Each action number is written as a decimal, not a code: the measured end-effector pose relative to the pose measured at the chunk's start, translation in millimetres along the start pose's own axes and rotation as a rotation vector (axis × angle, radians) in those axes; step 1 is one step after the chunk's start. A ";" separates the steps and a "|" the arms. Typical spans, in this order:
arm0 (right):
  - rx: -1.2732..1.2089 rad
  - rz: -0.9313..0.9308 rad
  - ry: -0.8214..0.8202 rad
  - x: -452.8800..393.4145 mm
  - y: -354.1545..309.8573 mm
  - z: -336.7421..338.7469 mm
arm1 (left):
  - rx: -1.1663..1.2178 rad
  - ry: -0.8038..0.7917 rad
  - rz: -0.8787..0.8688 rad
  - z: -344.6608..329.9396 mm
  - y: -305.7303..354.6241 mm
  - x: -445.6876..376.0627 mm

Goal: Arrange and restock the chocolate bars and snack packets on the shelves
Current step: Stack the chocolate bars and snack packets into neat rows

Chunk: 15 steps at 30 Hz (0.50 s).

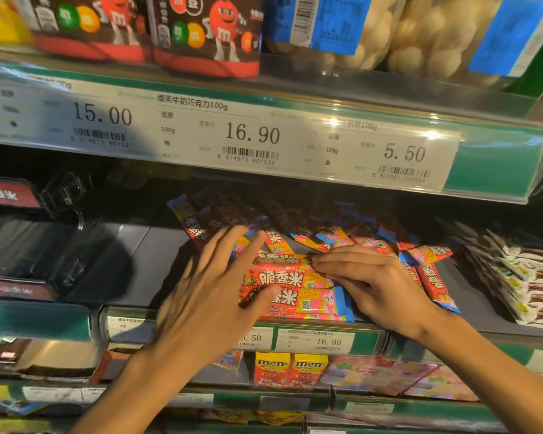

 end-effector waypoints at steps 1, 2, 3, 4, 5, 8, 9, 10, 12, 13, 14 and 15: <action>-0.030 -0.024 -0.018 -0.3 1.7 -0.7 | -0.019 0.003 -0.023 -0.9 1.1 0.0; -0.065 -0.055 -0.042 -0.6 2.9 -1.5 | -0.042 0.013 -0.042 -1.4 2.0 0.2; -0.093 -0.084 -0.066 -1.4 2.5 -1.7 | -0.063 0.024 -0.051 -1.2 2.6 0.7; -0.108 -0.107 -0.089 -2.2 1.8 -1.7 | -0.079 0.032 -0.055 -1.3 3.0 1.0; -0.114 -0.128 -0.116 -3.3 0.4 -1.4 | -0.091 0.041 -0.056 -1.6 3.1 1.6; -0.137 -0.224 -0.123 -11.5 -1.3 4.4 | -0.109 0.065 -0.068 -0.6 3.9 3.2; -0.158 -0.266 -0.083 -17.2 -1.8 9.8 | -0.119 0.068 -0.068 -0.5 3.2 3.4; -0.182 -0.318 -0.035 -24.3 -0.6 15.0 | -0.126 0.067 -0.067 0.0 2.6 3.1; -0.210 -0.435 -0.008 -42.0 2.1 19.8 | -0.120 0.052 -0.069 0.1 1.7 2.7; -0.198 -0.491 -0.057 -51.8 7.1 15.6 | -0.106 0.041 -0.072 -0.4 0.9 2.6; -0.170 -0.550 -0.139 -61.0 13.3 8.0 | -0.093 0.037 -0.075 -0.1 0.3 2.6; -0.143 -0.609 -0.232 -68.8 20.2 -1.6 | -0.080 0.042 -0.075 1.1 -0.1 2.9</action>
Point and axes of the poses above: each hand's wrist, its own x-axis away from the middle knuckle, its own z-axis out of the back of the hand, y = z × x, the point moved 8 cm from there along -x, towards the middle knuckle, and after that the axes turned 8 degrees about -x, right-handed, at the moved point
